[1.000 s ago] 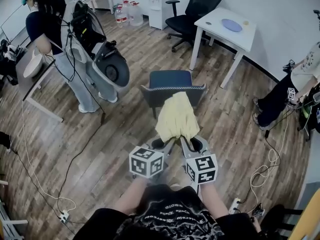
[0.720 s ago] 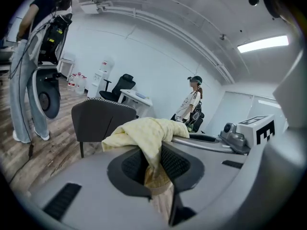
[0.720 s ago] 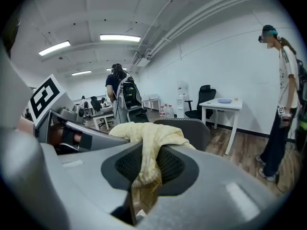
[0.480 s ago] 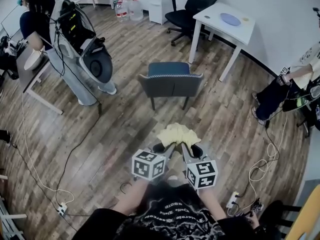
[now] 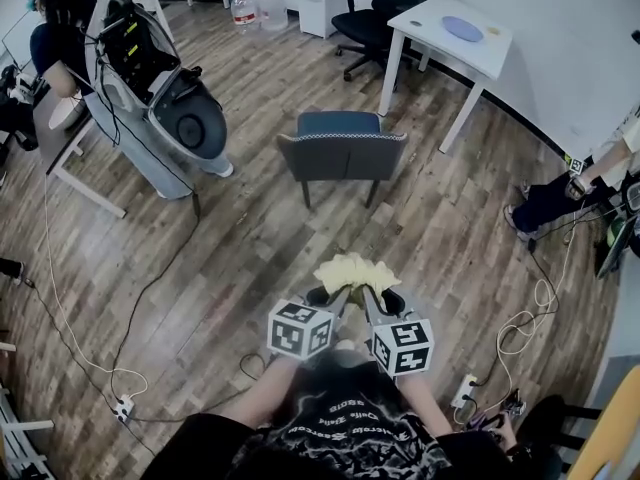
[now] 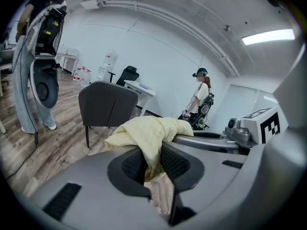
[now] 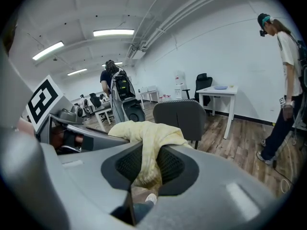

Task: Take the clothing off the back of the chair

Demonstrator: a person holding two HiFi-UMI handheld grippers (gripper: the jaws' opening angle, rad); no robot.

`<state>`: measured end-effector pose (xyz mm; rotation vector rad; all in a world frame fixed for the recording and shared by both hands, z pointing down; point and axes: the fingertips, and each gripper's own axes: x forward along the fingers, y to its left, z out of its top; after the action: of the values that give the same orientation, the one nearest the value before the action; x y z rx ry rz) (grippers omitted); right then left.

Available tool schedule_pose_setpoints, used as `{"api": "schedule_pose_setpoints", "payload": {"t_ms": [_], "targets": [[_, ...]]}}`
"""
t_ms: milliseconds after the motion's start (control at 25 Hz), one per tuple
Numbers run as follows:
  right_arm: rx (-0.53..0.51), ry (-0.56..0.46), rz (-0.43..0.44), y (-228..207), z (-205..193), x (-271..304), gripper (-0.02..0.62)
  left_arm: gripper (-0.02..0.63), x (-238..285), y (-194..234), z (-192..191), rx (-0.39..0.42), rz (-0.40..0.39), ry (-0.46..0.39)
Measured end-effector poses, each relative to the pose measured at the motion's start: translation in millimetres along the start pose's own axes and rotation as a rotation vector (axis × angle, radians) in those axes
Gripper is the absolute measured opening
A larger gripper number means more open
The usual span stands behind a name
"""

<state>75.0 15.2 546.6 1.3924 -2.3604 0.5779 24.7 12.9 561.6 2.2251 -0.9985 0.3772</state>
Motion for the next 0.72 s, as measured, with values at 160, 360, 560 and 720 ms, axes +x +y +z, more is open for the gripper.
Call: {"api": "schedule_pose_setpoints", "payload": {"t_ms": [160, 360, 560, 720], "targets": [[-0.005, 0.013, -0.003, 2.6, -2.8, 3.2, 0.074, 0.067, -0.5, 3.9, -3.0, 0.001, 0.006, 0.007], [-0.005, 0.035, 0.012, 0.2, 0.7, 13.7, 0.072, 0.067, 4.7, 12.3, 1.4, -0.011, 0.016, 0.009], [0.042, 0.039, 0.049, 9.1, 0.7, 22.9, 0.072, 0.067, 0.0, 23.9, 1.8, -0.025, 0.031, -0.002], [0.023, 0.055, 0.059, 3.0, 10.6, 33.8, 0.072, 0.067, 7.0, 31.0, 12.7, -0.045, 0.05, 0.006]]}}
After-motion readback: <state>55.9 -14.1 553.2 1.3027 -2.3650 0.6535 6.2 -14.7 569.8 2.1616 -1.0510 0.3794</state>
